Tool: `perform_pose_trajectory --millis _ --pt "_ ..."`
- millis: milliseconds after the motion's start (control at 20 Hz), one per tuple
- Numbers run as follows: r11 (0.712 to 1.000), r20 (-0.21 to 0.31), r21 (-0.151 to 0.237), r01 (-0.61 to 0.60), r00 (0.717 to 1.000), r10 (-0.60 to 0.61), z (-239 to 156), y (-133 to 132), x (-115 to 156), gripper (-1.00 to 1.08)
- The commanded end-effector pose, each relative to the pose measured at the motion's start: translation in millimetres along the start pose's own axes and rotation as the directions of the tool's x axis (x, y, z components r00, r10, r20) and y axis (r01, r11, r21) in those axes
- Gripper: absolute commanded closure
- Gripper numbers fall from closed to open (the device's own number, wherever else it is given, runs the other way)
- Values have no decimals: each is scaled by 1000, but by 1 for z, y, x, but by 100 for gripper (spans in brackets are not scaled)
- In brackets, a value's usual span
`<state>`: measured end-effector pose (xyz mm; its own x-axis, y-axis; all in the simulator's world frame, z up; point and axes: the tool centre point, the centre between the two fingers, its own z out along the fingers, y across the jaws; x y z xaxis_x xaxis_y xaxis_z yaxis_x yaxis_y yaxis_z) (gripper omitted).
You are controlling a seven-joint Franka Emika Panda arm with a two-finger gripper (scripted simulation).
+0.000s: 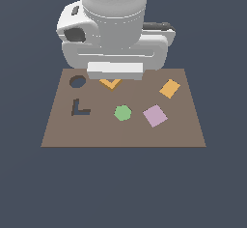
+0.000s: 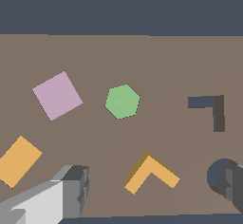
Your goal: Insert a designated object into the corresponding slot on a board.
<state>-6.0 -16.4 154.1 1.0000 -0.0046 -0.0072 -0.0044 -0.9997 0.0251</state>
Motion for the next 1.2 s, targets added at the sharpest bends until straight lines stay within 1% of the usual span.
perform_pose_trajectory --millis 0,350,550,700,900,1150 --pt "1000 0 0 0 1000 0 0 0 0 -92" --pt "999 0 2 -43 999 43 7 4 -4 -92" --pt "994 0 4 -105 994 105 17 8 -11 -92" --pt "985 1 6 -170 985 170 27 13 -18 -92" --pt "960 2 10 -279 960 279 45 19 -30 -92" --pt "906 4 15 -423 906 423 69 26 -49 -92"
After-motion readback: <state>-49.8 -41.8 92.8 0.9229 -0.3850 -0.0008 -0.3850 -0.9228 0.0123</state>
